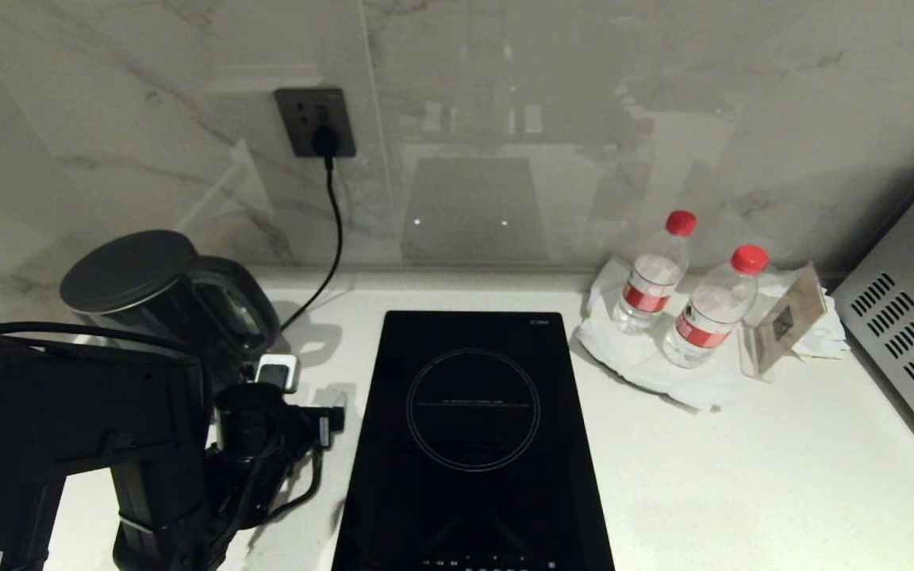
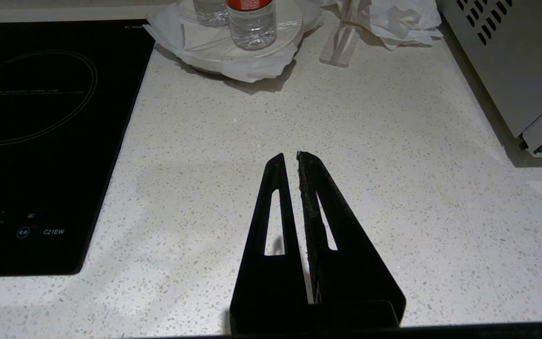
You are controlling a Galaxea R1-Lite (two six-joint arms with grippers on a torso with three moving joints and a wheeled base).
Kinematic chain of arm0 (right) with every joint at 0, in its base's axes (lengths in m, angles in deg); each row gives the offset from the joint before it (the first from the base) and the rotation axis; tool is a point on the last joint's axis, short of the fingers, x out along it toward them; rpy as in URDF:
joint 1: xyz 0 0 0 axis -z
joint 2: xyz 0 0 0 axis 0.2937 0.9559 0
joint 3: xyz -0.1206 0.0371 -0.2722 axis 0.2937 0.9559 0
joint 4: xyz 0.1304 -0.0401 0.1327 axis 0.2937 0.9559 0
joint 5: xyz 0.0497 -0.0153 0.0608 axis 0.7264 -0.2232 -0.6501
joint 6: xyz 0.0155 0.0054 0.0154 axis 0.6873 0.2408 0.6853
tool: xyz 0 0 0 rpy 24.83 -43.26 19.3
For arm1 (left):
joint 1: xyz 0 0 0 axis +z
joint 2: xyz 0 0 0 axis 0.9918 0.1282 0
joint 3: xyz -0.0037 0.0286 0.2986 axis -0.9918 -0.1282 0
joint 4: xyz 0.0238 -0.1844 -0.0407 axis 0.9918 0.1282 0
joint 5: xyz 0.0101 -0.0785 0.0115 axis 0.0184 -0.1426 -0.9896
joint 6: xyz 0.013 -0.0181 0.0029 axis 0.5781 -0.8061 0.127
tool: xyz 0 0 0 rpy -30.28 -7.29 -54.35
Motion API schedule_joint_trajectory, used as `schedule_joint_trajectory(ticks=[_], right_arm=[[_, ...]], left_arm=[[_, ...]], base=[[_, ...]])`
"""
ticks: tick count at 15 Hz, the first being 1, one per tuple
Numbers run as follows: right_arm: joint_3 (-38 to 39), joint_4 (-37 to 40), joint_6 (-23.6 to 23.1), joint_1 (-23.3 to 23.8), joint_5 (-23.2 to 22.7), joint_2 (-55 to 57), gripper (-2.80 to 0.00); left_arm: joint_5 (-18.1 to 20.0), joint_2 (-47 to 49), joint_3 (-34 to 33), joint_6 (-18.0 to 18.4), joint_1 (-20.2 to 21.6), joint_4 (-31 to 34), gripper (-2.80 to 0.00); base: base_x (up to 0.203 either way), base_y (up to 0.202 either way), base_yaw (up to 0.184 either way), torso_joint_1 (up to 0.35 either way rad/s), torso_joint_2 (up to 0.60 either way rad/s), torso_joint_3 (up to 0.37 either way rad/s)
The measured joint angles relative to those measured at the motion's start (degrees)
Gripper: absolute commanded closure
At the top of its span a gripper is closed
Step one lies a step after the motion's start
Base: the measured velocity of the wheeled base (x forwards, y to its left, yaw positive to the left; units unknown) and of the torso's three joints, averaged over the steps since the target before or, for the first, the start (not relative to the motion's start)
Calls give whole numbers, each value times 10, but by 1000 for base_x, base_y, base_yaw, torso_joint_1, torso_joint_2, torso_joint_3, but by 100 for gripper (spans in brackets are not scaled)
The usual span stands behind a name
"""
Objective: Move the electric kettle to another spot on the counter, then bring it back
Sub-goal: Finish boiling water
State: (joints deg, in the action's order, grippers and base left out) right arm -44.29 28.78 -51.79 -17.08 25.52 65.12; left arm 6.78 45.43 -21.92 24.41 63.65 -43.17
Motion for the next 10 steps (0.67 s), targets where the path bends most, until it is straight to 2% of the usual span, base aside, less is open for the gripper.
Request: schedule_joint_trajectory(ticks=[10], right_arm=[[0,0,0,0,0,0,0]], left_arm=[[-7,17,46,3,-3,0,-280]], base=[[0,0,0,0,0,0]])
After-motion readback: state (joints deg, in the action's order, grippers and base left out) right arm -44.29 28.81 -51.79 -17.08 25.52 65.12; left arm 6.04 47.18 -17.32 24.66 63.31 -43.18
